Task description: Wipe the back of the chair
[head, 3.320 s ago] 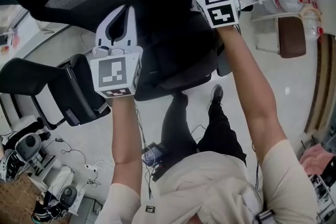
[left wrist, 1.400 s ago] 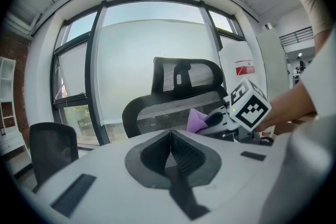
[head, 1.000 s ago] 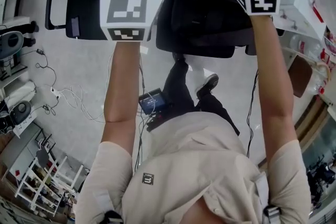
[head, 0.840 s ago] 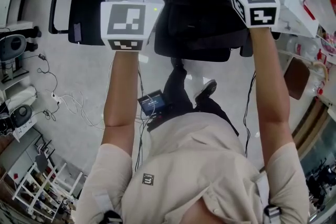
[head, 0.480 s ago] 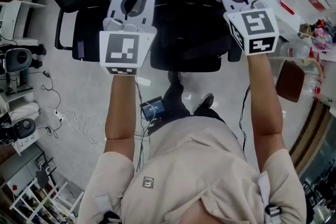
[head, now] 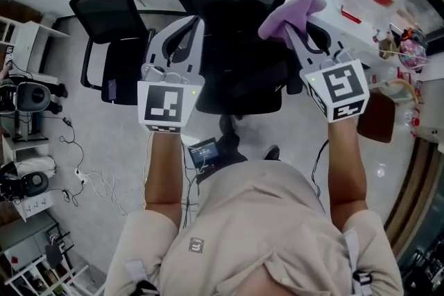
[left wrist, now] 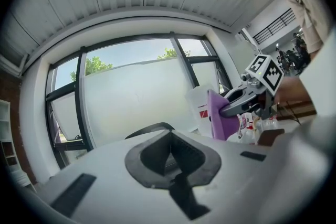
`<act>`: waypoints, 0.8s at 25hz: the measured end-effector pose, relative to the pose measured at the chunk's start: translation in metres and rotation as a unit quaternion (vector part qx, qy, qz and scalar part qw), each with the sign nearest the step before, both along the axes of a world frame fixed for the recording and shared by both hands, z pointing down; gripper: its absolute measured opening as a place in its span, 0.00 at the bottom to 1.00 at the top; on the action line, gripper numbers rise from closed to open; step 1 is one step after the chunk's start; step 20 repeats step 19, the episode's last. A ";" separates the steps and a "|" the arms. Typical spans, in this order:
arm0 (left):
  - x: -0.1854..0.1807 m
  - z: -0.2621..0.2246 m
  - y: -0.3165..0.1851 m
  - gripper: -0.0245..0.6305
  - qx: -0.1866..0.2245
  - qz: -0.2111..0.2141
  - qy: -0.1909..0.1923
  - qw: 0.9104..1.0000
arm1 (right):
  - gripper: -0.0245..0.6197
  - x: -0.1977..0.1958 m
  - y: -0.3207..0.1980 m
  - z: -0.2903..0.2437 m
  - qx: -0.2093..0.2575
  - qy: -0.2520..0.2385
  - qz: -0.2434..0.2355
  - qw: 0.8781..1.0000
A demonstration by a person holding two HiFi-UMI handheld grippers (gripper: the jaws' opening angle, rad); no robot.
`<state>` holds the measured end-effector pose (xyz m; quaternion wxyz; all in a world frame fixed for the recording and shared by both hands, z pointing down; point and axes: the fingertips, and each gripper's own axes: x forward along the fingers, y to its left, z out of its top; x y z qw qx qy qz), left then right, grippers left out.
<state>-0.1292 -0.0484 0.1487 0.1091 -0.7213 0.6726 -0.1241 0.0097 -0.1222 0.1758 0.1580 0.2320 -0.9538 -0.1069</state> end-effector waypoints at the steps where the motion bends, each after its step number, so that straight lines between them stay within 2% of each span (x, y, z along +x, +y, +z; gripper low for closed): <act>1: 0.005 -0.003 0.006 0.05 0.002 -0.001 0.001 1.000 | 0.10 0.008 0.007 -0.005 0.001 -0.003 0.000 1.000; 11: 0.048 -0.023 0.055 0.05 0.012 -0.005 0.003 1.000 | 0.10 0.071 0.062 -0.042 0.022 -0.019 -0.002 1.000; 20: 0.091 -0.028 0.083 0.05 0.012 -0.001 -0.004 1.000 | 0.10 0.121 0.090 -0.044 0.023 -0.018 0.007 1.000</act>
